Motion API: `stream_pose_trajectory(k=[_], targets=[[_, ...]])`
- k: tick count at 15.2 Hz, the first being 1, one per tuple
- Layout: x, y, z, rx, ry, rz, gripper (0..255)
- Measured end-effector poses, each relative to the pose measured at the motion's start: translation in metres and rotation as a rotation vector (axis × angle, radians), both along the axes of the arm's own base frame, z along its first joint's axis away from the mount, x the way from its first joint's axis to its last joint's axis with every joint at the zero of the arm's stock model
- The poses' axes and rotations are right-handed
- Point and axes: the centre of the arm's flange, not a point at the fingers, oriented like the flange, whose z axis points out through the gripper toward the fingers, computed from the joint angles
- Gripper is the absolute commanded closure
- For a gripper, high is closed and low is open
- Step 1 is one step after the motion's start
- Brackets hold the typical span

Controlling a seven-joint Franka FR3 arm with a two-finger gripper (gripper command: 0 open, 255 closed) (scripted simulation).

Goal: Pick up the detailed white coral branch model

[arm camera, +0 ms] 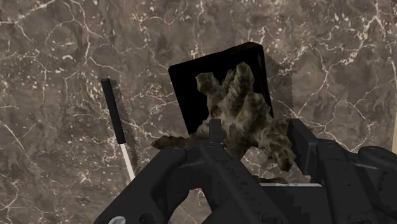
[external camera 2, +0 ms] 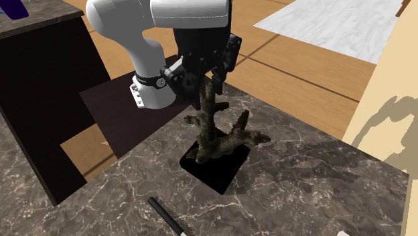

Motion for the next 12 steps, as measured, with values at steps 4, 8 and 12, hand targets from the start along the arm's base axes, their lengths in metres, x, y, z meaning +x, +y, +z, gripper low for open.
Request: stream_pose_trajectory(k=[4, 8, 12], targets=[[0.000, -0.001, 0.019, 0.000, 0.001, 0.000, 255], [-0.001, -0.001, 0.040, 0.000, 0.001, 0.000, 255], [0.000, 0.000, 0.060, 0.000, 0.001, 0.000, 255]])
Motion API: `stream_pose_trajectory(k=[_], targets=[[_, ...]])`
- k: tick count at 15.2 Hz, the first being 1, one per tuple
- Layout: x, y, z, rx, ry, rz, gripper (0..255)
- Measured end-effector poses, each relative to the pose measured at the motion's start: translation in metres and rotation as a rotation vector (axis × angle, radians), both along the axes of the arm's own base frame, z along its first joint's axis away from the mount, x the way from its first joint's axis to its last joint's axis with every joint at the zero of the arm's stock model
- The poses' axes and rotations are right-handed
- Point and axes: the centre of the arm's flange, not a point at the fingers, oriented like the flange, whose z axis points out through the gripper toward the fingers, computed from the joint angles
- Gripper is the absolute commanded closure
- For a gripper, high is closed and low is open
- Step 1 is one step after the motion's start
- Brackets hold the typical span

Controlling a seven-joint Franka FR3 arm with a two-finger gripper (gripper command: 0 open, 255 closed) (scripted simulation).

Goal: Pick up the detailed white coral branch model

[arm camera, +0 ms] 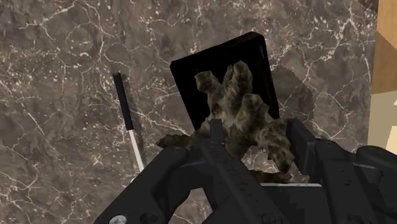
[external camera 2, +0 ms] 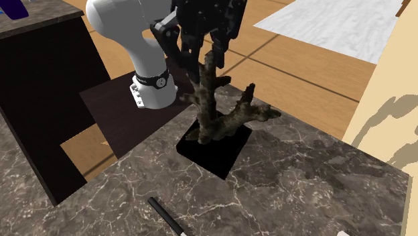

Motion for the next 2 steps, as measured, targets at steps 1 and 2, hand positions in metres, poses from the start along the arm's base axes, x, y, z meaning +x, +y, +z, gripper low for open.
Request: stream_pose_trajectory(k=[1, 2], targets=[[-0.0010, -0.0001, 0.0047, 0.000, 0.000, 0.000, 255], [-0.0014, -0.0003, 0.0080, 0.000, 0.000, 0.000, 255]])
